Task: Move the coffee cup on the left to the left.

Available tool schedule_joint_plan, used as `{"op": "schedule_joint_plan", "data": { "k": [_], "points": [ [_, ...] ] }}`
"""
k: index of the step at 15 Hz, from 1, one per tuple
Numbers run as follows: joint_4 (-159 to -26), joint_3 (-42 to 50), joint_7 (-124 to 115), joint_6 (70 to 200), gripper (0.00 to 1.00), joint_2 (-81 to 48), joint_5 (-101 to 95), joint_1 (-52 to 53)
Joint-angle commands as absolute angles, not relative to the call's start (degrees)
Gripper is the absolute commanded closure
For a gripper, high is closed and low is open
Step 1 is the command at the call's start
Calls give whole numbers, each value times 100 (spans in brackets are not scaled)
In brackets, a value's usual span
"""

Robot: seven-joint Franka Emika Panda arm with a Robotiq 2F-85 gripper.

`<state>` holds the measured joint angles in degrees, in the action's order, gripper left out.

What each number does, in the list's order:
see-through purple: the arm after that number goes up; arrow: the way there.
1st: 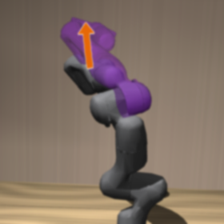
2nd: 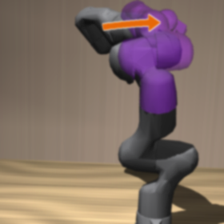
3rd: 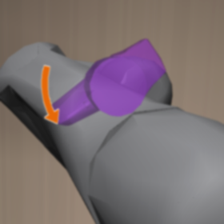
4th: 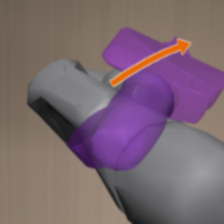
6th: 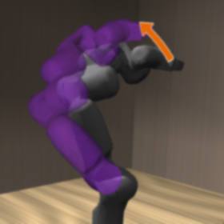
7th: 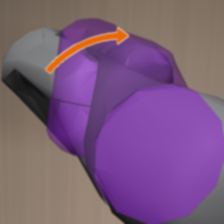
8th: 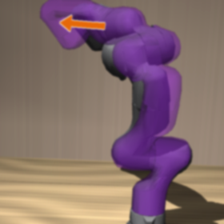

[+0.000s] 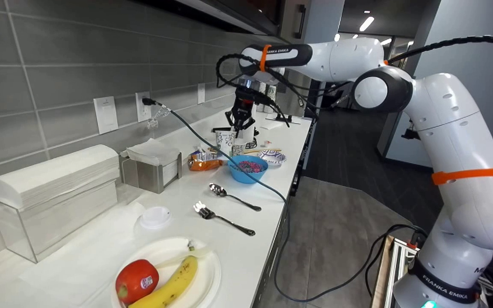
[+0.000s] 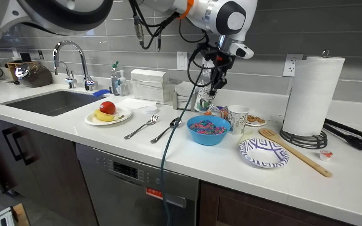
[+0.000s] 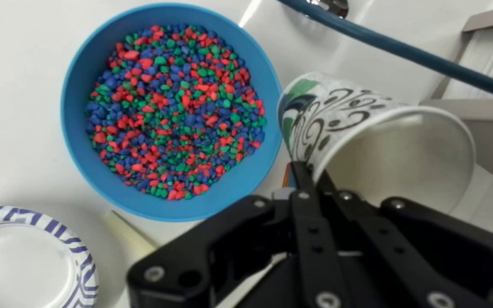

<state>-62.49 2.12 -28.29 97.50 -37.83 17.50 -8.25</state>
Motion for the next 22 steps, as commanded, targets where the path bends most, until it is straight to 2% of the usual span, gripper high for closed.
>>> {"op": "schedule_joint_plan", "data": {
  "k": [1,8,14,17,19,22],
  "points": [
    [-6180,97,-2671,9939,99,-3593,2227,-1042],
    [-8031,291,-2910,12333,99,-2289,709,264],
    [-9372,792,-5068,14155,99,-1339,-1517,1308],
    [-9764,1411,-6395,14457,99,-1041,-2989,1881],
    [-9971,886,-6439,13966,99,-861,-3518,1583],
    [-10375,388,-5819,13869,99,-655,-3194,1383]
  ]
}}
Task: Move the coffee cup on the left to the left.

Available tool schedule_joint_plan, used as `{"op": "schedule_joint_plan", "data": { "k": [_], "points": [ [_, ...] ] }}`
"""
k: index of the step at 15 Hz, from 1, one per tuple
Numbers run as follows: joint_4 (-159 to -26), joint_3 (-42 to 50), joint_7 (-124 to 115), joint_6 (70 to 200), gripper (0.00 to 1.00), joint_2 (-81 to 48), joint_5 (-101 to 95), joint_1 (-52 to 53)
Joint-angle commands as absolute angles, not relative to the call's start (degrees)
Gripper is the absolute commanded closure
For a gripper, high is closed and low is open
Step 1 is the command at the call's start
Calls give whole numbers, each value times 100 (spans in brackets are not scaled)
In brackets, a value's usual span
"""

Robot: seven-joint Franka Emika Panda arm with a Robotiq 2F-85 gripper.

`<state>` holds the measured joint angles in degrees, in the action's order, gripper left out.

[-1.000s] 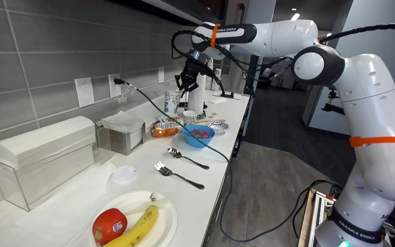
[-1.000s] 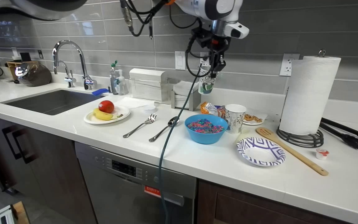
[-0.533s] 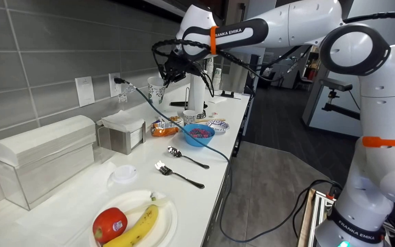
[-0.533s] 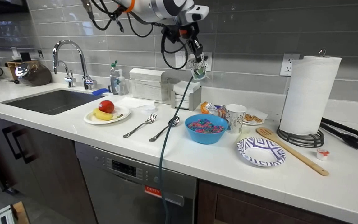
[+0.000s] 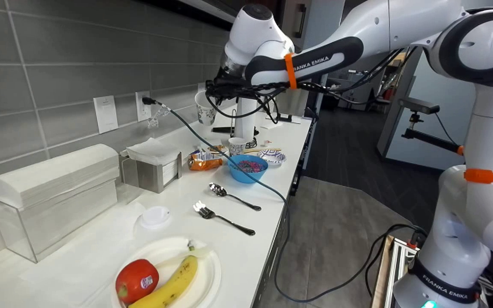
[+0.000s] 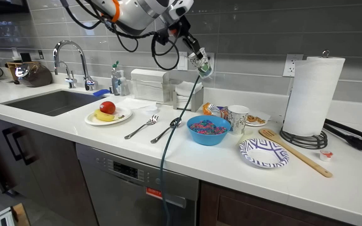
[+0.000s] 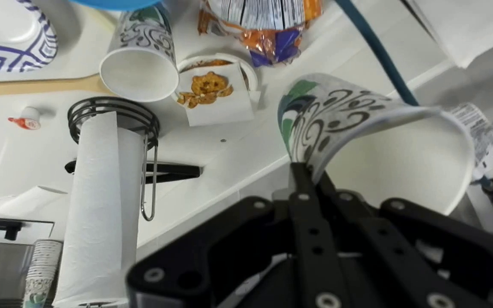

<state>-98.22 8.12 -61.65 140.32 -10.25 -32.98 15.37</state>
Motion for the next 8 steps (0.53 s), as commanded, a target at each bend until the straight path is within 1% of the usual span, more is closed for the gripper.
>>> {"op": "schedule_joint_plan", "data": {
  "k": [1,5,8],
  "points": [
    [-10488,253,-5632,13849,99,-592,-3069,1358],
    [-10644,-115,-5479,13413,99,-473,-2876,1337],
    [-10477,-396,-4486,13106,99,-631,-1892,1235]
  ]
}}
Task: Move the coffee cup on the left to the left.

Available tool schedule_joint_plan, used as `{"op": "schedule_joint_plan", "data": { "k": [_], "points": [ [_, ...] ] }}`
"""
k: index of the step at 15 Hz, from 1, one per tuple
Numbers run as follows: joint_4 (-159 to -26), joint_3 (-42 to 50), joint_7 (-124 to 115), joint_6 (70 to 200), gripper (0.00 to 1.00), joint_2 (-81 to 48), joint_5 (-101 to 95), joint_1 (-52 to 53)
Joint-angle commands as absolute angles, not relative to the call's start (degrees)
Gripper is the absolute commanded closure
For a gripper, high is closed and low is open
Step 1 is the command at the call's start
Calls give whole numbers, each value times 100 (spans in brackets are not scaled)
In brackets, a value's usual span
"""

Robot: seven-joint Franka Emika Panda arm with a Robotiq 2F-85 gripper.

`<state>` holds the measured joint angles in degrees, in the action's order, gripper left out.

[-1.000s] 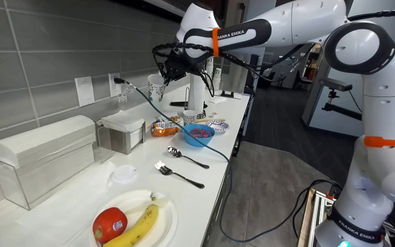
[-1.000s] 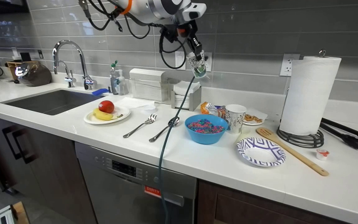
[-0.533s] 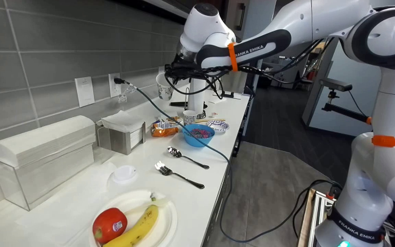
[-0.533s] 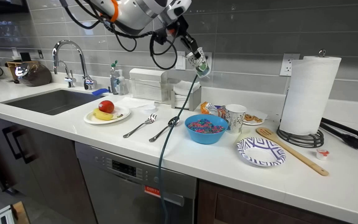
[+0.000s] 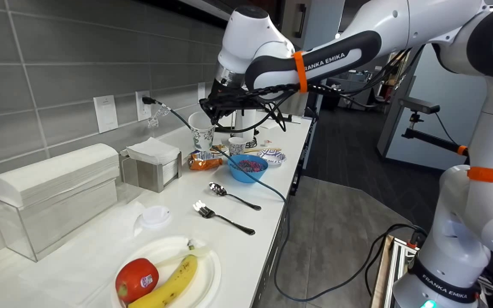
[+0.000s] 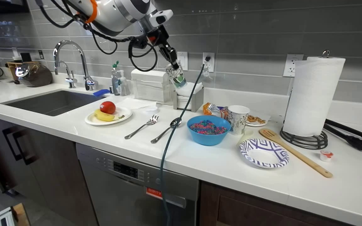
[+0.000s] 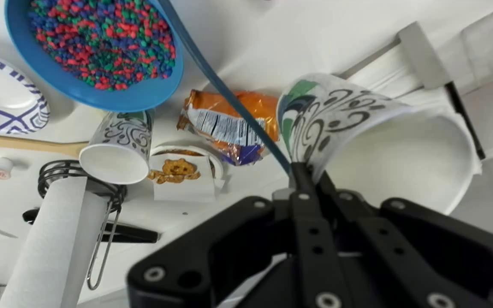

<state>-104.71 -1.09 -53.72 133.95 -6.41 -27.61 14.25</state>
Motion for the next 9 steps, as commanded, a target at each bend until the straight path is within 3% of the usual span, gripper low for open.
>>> {"op": "schedule_joint_plan", "data": {
  "k": [1,6,9],
  "points": [
    [-10396,-461,-4111,13094,99,-722,-1500,1190],
    [-10338,-678,-2544,12685,99,-899,148,1078],
    [-10428,-619,-2674,12637,96,-852,32,1145]
  ]
}}
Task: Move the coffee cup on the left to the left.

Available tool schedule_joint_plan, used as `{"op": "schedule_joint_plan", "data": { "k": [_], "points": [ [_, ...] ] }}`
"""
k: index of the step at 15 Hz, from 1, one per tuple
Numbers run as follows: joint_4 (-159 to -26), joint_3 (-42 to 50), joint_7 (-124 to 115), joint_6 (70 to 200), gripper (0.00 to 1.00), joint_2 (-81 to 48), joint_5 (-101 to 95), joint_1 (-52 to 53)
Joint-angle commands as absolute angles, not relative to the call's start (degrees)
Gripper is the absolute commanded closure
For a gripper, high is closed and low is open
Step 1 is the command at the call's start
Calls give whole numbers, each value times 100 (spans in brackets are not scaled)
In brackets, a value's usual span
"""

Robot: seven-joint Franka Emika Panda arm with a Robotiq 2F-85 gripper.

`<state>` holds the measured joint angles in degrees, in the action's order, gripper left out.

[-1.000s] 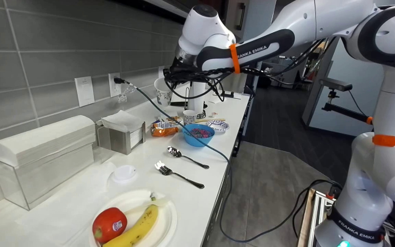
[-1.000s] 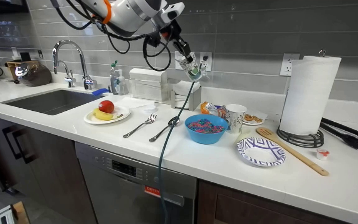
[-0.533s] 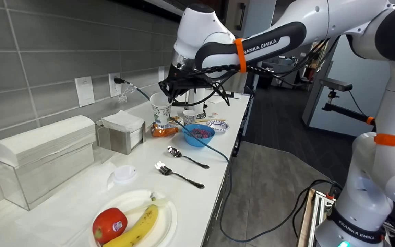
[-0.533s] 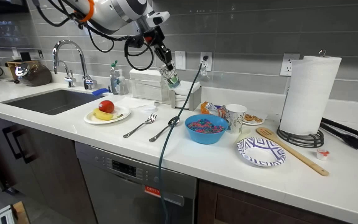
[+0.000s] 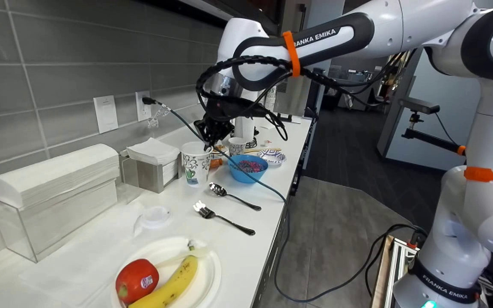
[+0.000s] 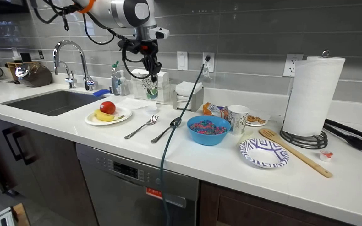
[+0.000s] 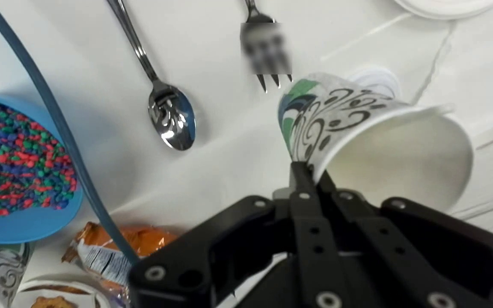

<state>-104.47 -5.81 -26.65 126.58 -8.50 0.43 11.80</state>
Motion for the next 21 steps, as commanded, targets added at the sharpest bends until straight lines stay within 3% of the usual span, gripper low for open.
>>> {"op": "schedule_joint_plan", "data": {
  "k": [1,21],
  "points": [
    [-10428,-625,-2607,12595,96,-880,89,1142],
    [-9707,-928,-1385,13110,99,-2308,-286,1545]
  ]
}}
